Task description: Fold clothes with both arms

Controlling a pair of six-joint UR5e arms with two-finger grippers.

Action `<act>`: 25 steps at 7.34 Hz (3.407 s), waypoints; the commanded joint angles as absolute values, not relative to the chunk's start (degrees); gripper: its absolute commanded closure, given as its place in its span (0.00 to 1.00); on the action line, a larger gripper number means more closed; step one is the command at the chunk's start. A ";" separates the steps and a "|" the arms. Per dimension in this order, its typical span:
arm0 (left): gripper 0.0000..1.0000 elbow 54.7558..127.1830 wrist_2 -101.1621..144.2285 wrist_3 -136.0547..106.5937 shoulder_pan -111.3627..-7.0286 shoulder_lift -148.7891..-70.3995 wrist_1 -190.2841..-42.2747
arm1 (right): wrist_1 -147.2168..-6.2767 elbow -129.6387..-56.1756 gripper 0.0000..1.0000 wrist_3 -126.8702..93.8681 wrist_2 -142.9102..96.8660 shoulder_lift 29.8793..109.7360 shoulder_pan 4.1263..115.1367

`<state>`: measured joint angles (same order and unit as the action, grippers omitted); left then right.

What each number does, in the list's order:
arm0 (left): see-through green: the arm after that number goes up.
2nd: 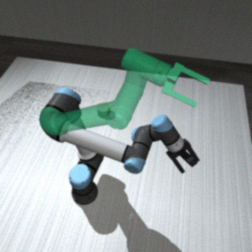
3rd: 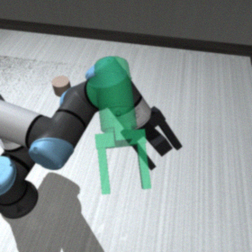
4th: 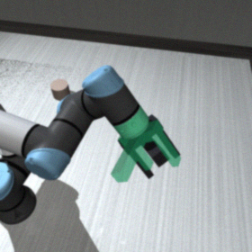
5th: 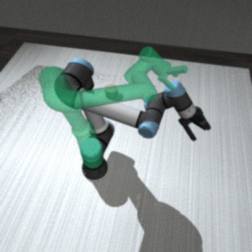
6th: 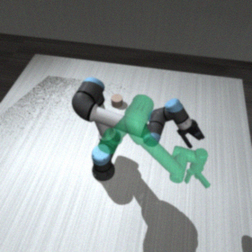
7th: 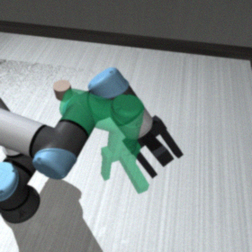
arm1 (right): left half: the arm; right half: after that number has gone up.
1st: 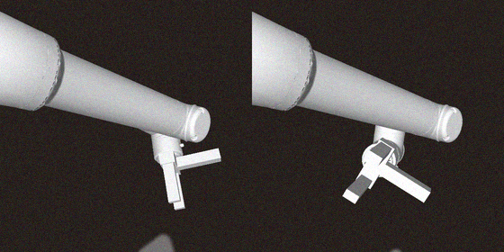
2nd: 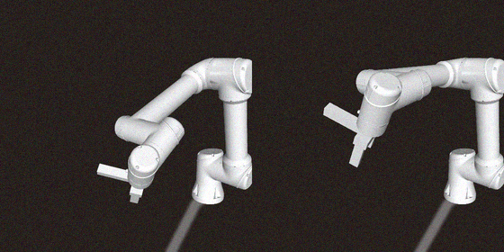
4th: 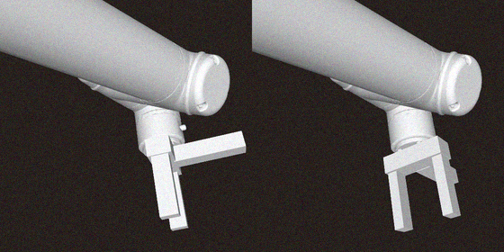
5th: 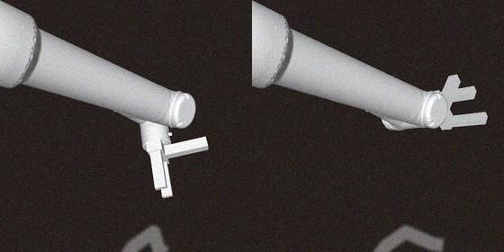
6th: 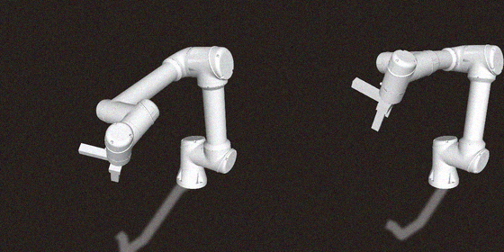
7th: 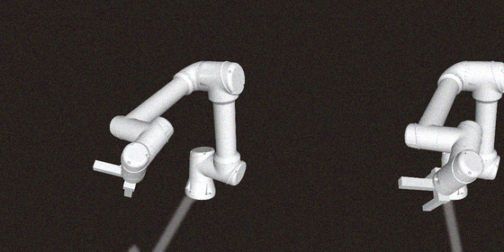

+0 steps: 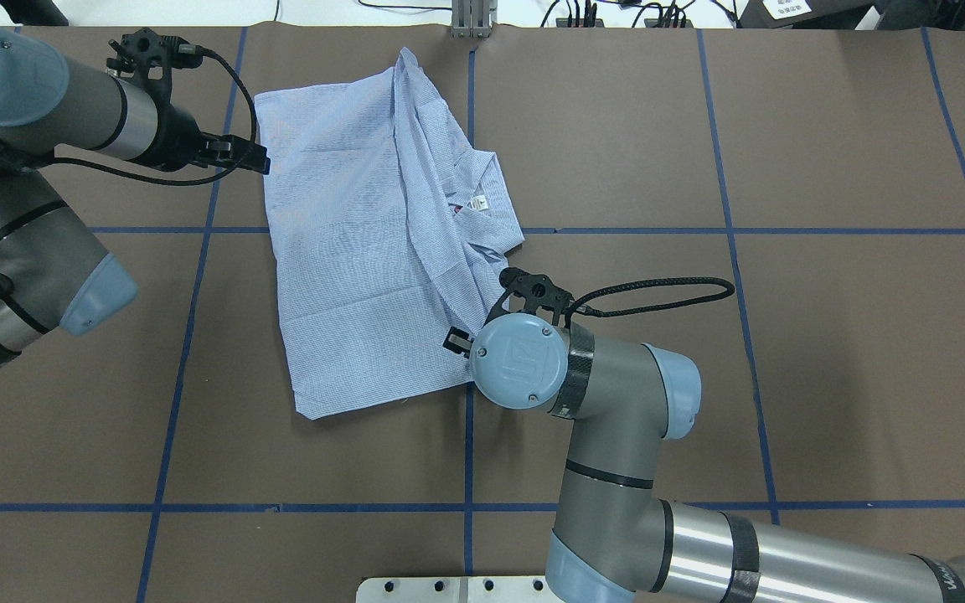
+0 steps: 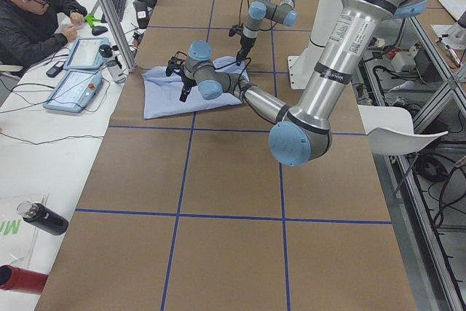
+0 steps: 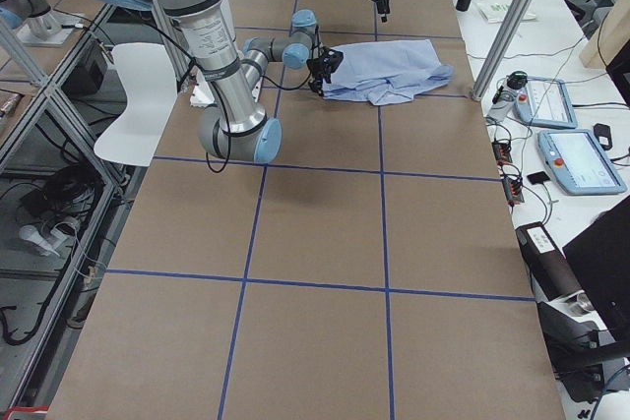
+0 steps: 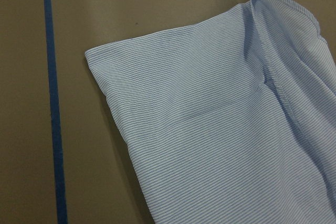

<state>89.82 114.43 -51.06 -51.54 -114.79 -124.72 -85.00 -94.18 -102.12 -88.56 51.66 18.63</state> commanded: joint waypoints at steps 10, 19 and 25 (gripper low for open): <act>0.00 90.26 114.43 -51.06 -51.50 -114.00 -124.72 | -84.64 -93.34 1.00 -102.48 -86.92 51.33 17.49; 0.00 92.46 114.52 -51.06 -51.42 -112.24 -124.72 | -84.99 -97.65 1.00 -102.39 -87.01 54.23 18.10; 0.00 96.92 118.03 -55.26 -49.14 -110.32 -124.45 | -87.71 -109.50 1.00 -109.24 -83.08 61.43 12.24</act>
